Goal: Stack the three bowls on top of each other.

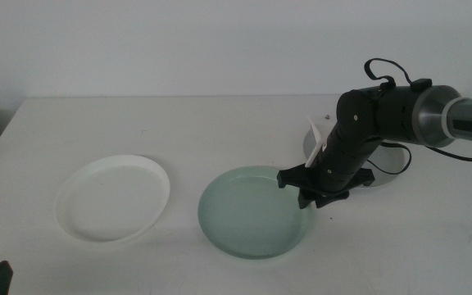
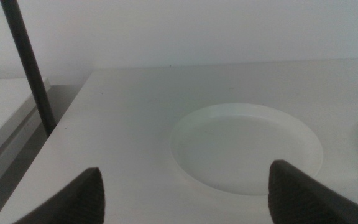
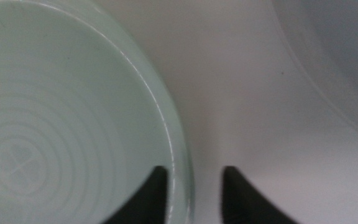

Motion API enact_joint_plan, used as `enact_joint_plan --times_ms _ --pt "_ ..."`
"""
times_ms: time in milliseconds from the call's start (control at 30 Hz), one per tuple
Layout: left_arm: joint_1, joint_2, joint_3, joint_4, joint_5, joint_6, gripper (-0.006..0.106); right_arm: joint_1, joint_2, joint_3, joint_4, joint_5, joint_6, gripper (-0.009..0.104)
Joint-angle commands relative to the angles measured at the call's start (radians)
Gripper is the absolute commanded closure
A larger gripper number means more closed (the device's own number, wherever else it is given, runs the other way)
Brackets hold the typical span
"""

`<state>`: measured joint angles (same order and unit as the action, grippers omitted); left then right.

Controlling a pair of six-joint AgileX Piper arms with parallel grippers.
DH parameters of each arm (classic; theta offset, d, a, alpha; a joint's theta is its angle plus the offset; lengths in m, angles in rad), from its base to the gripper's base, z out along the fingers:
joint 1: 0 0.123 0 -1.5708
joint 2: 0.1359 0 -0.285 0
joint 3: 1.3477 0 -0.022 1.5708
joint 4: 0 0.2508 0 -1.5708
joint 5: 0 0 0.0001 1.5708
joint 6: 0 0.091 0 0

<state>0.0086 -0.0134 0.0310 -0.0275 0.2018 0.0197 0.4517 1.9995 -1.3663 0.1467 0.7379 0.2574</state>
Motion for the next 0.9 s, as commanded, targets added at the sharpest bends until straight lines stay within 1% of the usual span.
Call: enact_joint_plan --times_ms 0,67,133,233,400,533,667,867 --pt "0.002 -0.014 -0.005 -0.004 -0.085 -0.007 0.012 -0.008 -0.081 -0.032 -0.007 -0.008 0.002 0.056" --pt "0.002 -0.014 -0.005 -0.004 -0.085 -0.007 0.012 -0.01 -0.109 -0.047 -0.015 0.023 0.001 0.045" --pt "0.002 -0.014 -0.005 -0.004 -0.085 -0.007 0.012 -0.019 -0.138 -0.075 -0.032 0.039 -0.007 0.038" --pt "0.002 -0.014 -0.005 -0.004 -0.085 -0.007 0.012 -0.05 -0.183 -0.128 -0.042 0.053 -0.021 0.033" --pt "0.002 -0.014 -0.005 -0.004 -0.085 -0.007 0.012 -0.154 -0.195 -0.251 -0.071 0.108 -0.063 0.033" --pt "0.002 -0.014 -0.005 -0.004 -0.085 -0.007 0.012 -0.273 -0.171 -0.307 -0.102 0.127 -0.062 0.033" --pt "0.002 -0.014 -0.005 -0.004 -0.085 -0.007 0.012 -0.365 -0.126 -0.321 -0.111 0.104 -0.077 0.033" --pt "0.002 -0.014 -0.005 -0.004 -0.085 -0.007 0.012 -0.428 -0.028 -0.321 -0.108 0.02 -0.107 0.033"
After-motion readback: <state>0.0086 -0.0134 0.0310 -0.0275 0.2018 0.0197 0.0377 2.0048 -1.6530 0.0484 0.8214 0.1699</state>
